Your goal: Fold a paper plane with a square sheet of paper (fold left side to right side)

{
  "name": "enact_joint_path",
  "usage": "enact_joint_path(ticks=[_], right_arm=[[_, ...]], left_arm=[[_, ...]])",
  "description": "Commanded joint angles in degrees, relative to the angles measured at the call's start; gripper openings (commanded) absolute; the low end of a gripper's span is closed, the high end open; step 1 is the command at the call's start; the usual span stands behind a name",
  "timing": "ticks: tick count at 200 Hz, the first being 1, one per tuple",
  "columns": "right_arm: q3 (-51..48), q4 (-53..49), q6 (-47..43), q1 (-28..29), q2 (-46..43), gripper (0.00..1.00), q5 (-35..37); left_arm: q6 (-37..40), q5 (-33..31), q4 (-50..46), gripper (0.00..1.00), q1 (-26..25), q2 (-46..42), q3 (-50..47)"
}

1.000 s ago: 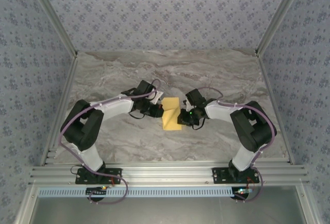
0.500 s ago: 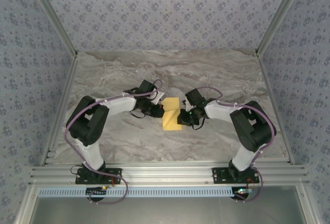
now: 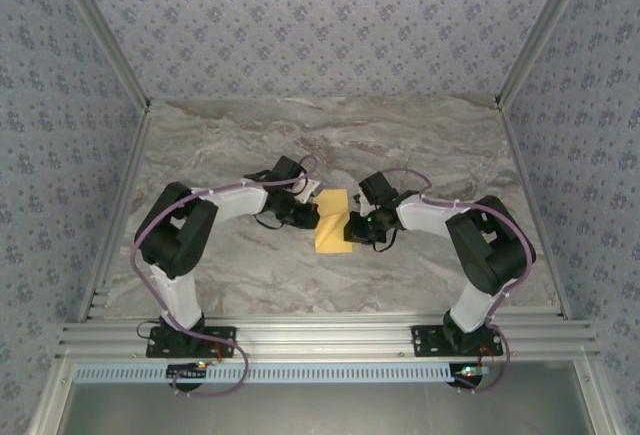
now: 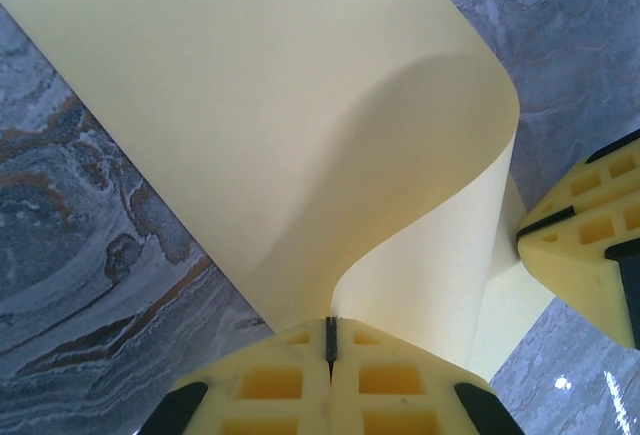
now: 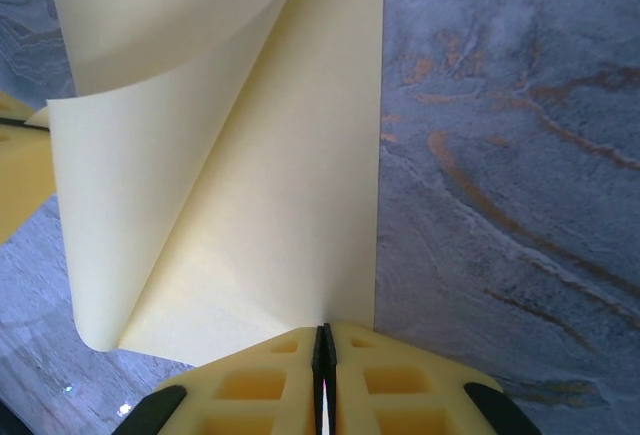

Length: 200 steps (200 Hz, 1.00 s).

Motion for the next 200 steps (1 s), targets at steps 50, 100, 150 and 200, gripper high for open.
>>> enact_joint_path(ticks=[50,100,150,200], right_arm=[[0.53,-5.11,-1.32,0.77,1.83,0.14,1.73],[0.67,-5.66,-1.50,0.90,2.01,0.14,1.99],[0.76,-3.86,-1.50,0.87,1.72,0.15,0.10],[0.34,2.16,0.18,-1.23,-2.86,0.13,-4.85]], left_arm=[[1.52,-0.12,-0.70,0.00,0.20,1.61,1.35],[1.68,-1.06,-1.26,0.00,0.24,1.51,1.40],[1.81,-0.97,-1.49,0.00,0.21,2.04,1.48],[1.97,-0.97,-1.63,0.00,0.24,2.58,0.96]])
